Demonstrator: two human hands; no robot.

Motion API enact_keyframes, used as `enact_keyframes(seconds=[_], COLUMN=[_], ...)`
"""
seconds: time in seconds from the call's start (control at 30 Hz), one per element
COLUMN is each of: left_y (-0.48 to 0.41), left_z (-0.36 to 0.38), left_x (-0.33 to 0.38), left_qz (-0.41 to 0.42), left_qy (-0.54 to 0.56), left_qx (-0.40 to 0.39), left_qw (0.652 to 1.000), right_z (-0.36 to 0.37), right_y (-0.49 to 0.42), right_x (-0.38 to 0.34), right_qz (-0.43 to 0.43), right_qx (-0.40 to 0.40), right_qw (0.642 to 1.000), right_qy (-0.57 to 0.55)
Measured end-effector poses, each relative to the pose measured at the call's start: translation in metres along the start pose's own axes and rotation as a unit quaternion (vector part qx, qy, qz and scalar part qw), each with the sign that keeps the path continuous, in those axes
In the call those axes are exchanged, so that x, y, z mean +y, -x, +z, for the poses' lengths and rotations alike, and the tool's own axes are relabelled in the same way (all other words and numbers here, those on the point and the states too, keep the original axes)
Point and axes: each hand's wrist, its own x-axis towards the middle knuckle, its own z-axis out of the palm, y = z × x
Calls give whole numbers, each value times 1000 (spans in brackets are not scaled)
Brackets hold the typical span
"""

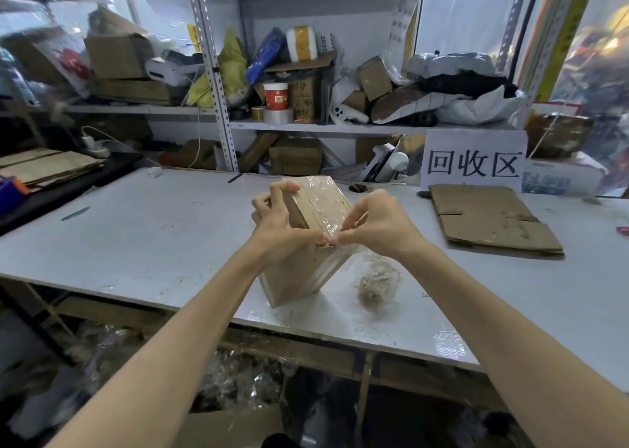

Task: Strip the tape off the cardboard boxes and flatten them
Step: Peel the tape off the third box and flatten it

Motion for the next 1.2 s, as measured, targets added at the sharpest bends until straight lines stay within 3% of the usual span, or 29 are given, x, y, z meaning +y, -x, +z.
enact_keyframes(seconds=[0.2, 0.67, 0.83, 0.93, 1.07, 1.2], left_y=[-2, 3, 3, 5, 4, 3], left_z=[4, 9, 4, 5, 10, 13], left_x=[3, 11, 5, 1, 0, -2], left_qz=[-11, 2, 13, 25, 61, 82], left_qy=[-57, -71, -86, -104, -101, -97], left_qx=[17, 5, 4, 19, 19, 28], left_qw=[998, 997, 996, 994, 993, 992], right_z=[5, 12, 21, 18, 15, 14], right_y=[5, 17, 15, 12, 10, 9], right_x=[-4, 7, 14, 16, 18, 18], right_qz=[-34, -68, -29, -10, -40, -69], right_qx=[47, 112, 170, 153, 177, 159], right_qw=[998, 988, 985, 988, 982, 981], right_qy=[37, 83, 13, -34, 60, 82])
